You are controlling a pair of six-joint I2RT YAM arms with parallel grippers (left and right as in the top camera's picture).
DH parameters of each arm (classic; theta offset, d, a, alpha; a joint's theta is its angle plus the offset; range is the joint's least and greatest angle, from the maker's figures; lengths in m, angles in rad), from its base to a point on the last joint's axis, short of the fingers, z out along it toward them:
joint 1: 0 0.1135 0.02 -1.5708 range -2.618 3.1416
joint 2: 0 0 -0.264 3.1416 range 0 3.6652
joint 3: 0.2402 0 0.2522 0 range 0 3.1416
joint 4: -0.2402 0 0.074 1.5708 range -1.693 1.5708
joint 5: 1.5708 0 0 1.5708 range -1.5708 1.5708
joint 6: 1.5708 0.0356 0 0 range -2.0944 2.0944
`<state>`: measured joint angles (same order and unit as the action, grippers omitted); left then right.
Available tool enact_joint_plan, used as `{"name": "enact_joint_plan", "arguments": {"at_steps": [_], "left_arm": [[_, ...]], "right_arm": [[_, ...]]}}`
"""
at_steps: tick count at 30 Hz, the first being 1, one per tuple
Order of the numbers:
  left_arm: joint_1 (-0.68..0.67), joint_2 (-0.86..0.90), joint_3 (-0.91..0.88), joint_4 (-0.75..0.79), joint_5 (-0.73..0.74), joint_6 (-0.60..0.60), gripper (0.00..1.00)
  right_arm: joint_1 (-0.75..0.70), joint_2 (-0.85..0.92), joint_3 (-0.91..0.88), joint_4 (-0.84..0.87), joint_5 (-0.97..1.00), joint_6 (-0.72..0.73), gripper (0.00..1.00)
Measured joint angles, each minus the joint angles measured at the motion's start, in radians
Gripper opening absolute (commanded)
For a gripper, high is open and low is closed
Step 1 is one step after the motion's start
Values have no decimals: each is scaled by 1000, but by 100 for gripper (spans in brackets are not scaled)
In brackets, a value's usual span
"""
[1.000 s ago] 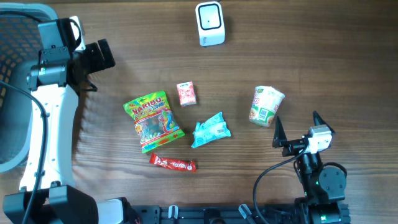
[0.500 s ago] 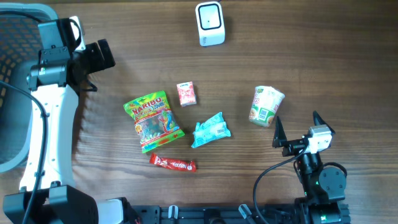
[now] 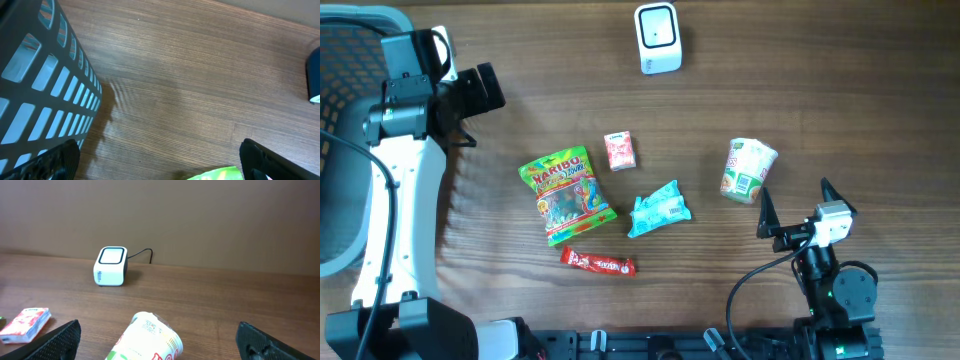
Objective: Scan the item barcode
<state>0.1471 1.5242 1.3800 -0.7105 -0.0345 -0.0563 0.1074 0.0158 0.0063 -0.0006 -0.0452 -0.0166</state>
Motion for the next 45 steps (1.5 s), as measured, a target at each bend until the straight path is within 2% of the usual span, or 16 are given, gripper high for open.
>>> {"name": "enact_joint_plan", "arguments": {"at_steps": [6,9,16,18,22,26,29,35,36,37,43,45], "left_arm": [[0,0,0,0,0,0,100],[0,0,0,0,0,0,100],[0,0,0,-3,6,3,100],[0,0,0,-2,7,3,100],[0,0,0,-2,7,3,100],[0,0,0,-3,7,3,100],[0,0,0,-3,7,3,100],[0,0,0,-3,7,3,100],[0,0,0,-3,7,3,100],[0,0,0,-3,7,3,100],[0,0,0,-3,7,3,100],[0,0,0,-3,7,3,100]], "right_arm": [[0,2,29,-38,0,19,100],[0,50,182,-108,1,29,100],[-2,495,872,-531,-61,64,100],[-2,697,1151,-772,-133,65,100],[-2,1056,1601,-1110,-211,56,100],[-53,1286,1822,-1299,-357,-12,100],[-201,1431,1848,-1379,-529,-61,100],[-484,1584,1828,-1501,-640,-205,100],[-493,1588,1813,-1504,-648,-220,100],[-496,1590,1779,-1502,-662,-240,92],[-494,1593,1530,-1359,-693,-249,91],[-494,1600,1360,-1211,-721,-216,91]]}}
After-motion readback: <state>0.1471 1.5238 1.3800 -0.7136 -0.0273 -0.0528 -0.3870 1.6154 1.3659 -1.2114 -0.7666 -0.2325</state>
